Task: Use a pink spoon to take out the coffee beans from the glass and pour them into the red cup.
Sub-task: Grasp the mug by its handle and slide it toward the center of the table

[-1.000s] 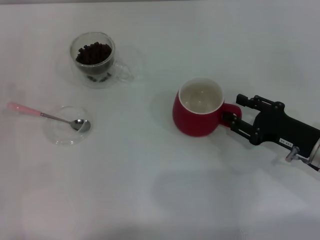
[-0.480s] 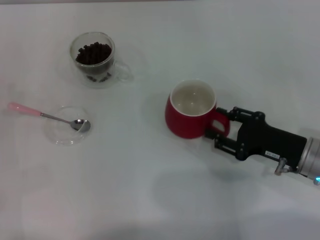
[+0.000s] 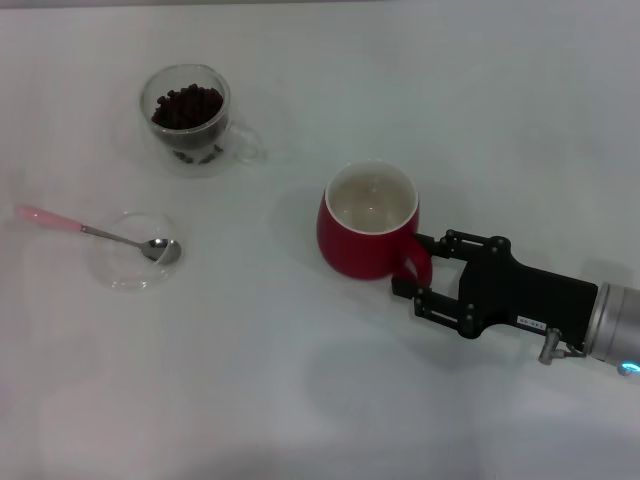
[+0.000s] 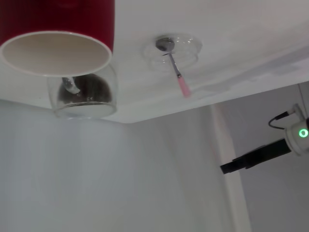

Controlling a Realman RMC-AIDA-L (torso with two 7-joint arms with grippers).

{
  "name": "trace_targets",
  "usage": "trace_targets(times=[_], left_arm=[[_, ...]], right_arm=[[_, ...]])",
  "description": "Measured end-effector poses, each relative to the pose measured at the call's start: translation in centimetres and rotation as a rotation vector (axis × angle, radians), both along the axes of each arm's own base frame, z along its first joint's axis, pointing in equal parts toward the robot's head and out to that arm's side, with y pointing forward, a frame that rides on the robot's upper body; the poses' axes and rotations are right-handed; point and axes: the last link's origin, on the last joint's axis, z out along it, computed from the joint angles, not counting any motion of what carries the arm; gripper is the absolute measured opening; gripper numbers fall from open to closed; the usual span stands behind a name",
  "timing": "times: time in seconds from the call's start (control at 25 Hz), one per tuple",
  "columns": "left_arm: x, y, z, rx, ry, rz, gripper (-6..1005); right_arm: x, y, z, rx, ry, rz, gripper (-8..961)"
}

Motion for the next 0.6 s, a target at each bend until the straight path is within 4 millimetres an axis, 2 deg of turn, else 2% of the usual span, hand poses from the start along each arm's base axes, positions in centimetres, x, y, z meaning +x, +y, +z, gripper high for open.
trace_targets(times=[0.6], left_arm=[[0.02, -0.07, -0.01, -0.001, 0.005, -0.001, 624]], right_arm=[[-0.1, 0.01, 0.15, -0.004, 0.004, 0.011, 589]])
